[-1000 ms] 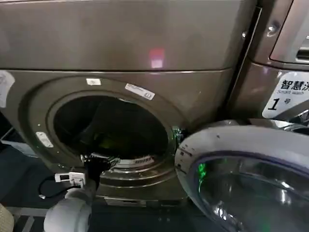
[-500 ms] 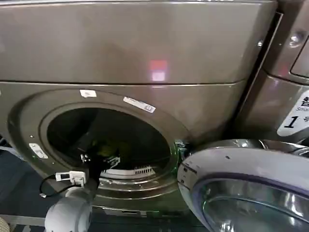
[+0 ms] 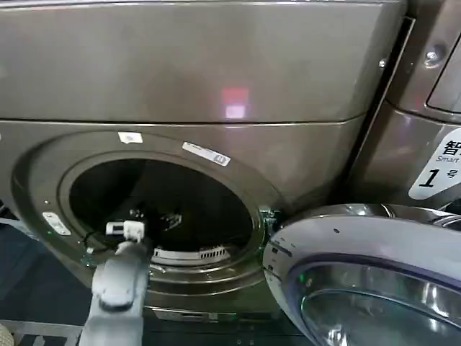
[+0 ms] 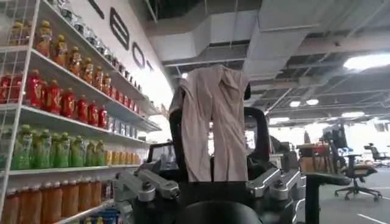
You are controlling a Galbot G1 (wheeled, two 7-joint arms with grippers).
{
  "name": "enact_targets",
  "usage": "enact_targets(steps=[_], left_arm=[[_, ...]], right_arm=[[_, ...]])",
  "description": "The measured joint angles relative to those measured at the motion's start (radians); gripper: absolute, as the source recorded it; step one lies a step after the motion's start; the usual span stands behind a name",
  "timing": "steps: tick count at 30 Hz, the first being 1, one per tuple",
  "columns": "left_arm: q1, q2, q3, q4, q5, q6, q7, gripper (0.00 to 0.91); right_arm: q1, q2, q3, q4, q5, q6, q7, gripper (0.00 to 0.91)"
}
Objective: Grasp the clothes from the dryer.
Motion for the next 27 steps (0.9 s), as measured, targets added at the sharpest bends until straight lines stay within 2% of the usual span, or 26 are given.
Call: enact_targets(steps=[5,11,27], left_arm=[[-0.043,0.073,0.06,0.049,0.08,-0.118,0.108,0.907],[-0.084,0.13,0.124,0.104,0.141,-0.187,0.177,0.907],[-0.161,0.159,0.22,0.262,0.146,-0.204,0.233,0.907]], right_arm=[[0.002,0.001,-0.004,0.0,-0.006,0.002,0.0,0.907],[0.0,0.001,-0.006,-0.003,-0.013,0.007,0.0,0.907],[0.003,0.006,-0.014,-0.003,-0.025,0.013,-0.001,0.907]])
